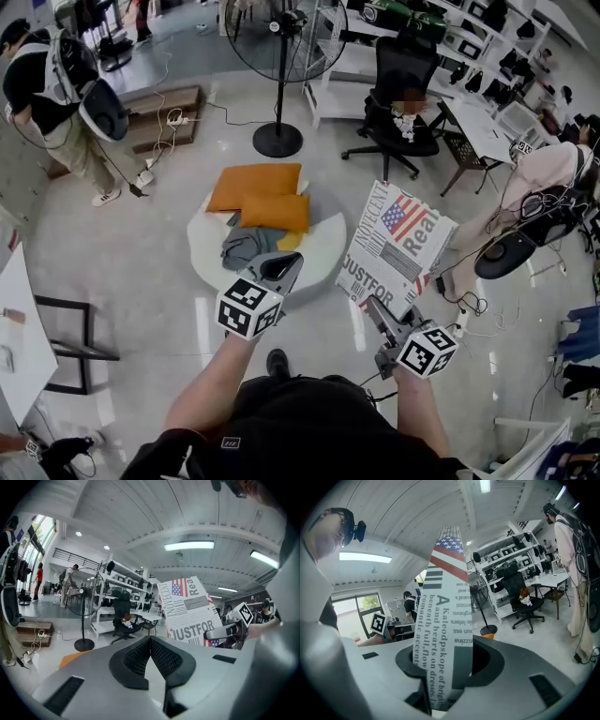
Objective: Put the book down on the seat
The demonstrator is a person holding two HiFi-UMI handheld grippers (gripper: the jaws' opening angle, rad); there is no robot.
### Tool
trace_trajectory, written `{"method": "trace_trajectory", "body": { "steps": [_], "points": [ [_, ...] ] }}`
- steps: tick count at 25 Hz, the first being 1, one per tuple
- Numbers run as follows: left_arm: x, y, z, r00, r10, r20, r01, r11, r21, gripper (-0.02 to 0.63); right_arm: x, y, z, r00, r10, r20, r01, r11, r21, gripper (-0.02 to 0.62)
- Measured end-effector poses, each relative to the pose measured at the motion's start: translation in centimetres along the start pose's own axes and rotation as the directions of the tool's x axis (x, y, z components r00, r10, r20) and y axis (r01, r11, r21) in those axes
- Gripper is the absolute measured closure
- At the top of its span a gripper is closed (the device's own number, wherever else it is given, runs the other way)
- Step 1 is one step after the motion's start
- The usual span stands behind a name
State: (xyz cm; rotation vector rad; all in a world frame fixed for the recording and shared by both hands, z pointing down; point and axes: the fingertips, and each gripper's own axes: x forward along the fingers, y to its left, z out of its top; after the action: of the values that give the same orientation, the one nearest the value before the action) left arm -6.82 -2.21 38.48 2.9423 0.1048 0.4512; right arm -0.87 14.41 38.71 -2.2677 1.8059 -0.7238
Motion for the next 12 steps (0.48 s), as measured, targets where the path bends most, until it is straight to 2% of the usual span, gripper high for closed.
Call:
{"method": "trace_trajectory", "body": {
  "steps": [5, 12],
  "points": [
    [0.7, 2.7, -0.3, 0.999, 0.032, -0.009, -0.032, 0.999, -0.027, 0.603, 2.7, -1.4, 0.0, 0.999, 0.014, -0.042, -0.013, 1.0, 0.02, 0.415],
    [4.5, 5.2, -0.4, 0.995, 0.093, -0.039, -0.096, 0.993, -0.071, 0.603, 5.7, -6.4, 1.4, 0.997, 0.058, -0.055, -0.055, 0.997, 0.05, 0.416]
  ]
}}
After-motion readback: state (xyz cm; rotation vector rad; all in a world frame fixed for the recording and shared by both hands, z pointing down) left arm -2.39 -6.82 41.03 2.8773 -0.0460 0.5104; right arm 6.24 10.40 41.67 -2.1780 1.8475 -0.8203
